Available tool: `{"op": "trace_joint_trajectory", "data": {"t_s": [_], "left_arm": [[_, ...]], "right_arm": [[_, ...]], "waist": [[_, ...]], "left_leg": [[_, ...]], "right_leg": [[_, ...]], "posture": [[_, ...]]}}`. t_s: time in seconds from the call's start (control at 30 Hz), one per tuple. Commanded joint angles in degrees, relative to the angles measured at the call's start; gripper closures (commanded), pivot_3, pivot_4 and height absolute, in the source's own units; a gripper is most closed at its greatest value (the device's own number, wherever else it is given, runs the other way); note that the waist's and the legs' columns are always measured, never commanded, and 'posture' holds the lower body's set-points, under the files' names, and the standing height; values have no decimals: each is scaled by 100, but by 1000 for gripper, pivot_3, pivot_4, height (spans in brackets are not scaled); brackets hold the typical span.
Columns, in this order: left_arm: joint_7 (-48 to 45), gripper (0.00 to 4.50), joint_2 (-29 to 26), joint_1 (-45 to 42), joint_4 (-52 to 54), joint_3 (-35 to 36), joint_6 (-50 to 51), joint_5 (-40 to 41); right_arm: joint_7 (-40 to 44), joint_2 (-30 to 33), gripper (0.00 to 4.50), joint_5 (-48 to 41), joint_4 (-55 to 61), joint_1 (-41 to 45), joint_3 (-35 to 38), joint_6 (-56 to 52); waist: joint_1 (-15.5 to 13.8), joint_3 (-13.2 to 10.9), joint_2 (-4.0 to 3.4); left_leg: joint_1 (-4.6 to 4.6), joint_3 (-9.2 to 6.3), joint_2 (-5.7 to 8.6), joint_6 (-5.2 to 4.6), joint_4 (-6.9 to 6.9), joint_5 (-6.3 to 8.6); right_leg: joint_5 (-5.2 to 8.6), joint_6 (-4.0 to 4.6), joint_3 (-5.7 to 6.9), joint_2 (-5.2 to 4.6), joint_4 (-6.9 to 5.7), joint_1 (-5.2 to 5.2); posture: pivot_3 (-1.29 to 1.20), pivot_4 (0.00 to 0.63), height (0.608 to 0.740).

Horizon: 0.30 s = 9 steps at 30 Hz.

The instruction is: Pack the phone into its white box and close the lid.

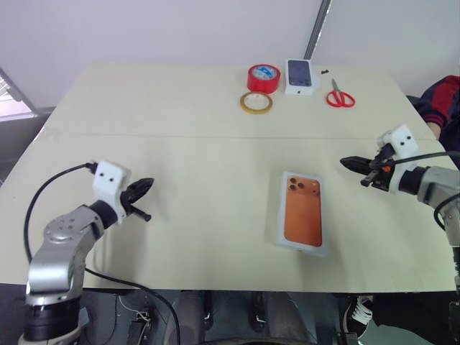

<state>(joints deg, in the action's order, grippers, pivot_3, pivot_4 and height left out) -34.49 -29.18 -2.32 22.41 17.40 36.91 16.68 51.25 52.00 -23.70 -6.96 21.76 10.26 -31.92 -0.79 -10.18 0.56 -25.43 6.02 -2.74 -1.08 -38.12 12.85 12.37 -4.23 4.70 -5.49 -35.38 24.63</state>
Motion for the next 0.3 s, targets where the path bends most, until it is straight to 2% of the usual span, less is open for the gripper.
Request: {"op": "trace_joint_trajectory", "data": {"t_s": [0.03, 0.3], "left_arm": [[229, 4500, 32, 20, 339, 77, -34, 94], [500, 4500, 95, 40, 385, -48, -96, 162]], "right_arm": [[278, 82, 4450, 38, -338, 281, 62, 213], [599, 17, 4450, 155, -585, 421, -68, 341]], "waist": [[-3, 0, 0], [12, 0, 0]], "left_leg": [[0, 0, 1, 0, 0, 0], [0, 3, 0, 1, 3, 1]], "right_leg": [[0, 0, 0, -1, 0, 0], [0, 0, -1, -1, 1, 1]], "posture": [[0, 150, 740], [0, 150, 740]]}}
